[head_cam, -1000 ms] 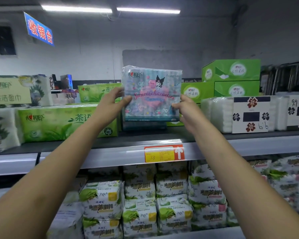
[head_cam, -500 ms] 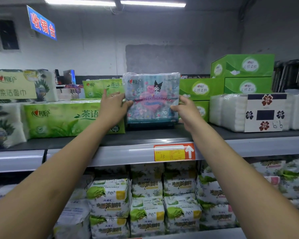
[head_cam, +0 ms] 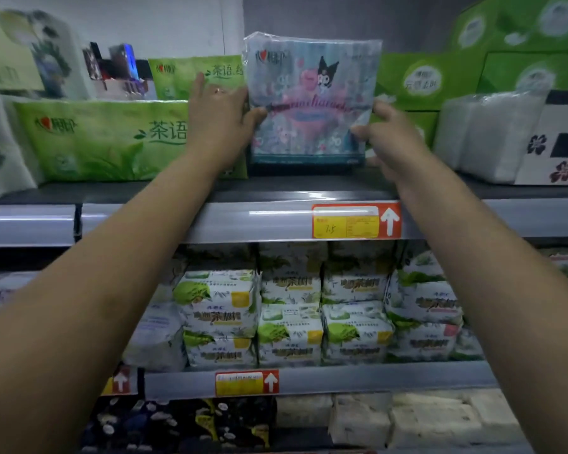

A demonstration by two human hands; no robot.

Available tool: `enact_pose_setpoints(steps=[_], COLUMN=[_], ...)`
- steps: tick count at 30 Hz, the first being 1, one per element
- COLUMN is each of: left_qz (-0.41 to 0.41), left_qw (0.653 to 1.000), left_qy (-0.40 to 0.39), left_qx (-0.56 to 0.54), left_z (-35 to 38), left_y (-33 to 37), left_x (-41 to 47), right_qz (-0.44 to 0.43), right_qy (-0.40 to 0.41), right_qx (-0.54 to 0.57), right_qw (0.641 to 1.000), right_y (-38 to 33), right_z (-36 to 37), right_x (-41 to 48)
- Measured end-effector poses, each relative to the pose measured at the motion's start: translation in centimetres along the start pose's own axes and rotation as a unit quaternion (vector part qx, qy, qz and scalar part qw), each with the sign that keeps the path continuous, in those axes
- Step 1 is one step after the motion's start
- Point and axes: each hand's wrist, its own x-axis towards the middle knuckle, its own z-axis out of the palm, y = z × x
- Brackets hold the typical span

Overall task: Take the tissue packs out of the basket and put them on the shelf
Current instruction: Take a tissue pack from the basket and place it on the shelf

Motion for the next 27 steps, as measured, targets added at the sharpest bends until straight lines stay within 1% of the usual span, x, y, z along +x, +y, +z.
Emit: enact_pose_setpoints(steps=[10, 16, 23, 27], left_qz=[-0.036, -0.064, -0.072, -0.066], left_qw=[0.997, 0.994, 0.991, 0.987], left_qy=[0.021, 0.014, 0.01, 0.031], left_qx=[-0.072, -0.082, -0.11, -0.142], left_z=[-0.2, -0.9, -0.9, -0.5], left_y=[0.2, 0.8, 0.9, 0.4], left_x=[-0.6, -1.2, -1.2, -1.2], right_qz=[0.028, 0.026, 0.021, 0.018], right_qy=[-0.036, -0.035, -0.042, -0.037], right_qx=[-0.041, -0.045, -0.028, -0.024], right_qw=[0.998, 0.998, 0.998, 0.999], right_y=[0.1, -0.3, -0.2, -0.2], right_z=[-0.3, -0.2, -0.4, -0.3], right_x=[-0.6, -1.1, -1.1, -1.2])
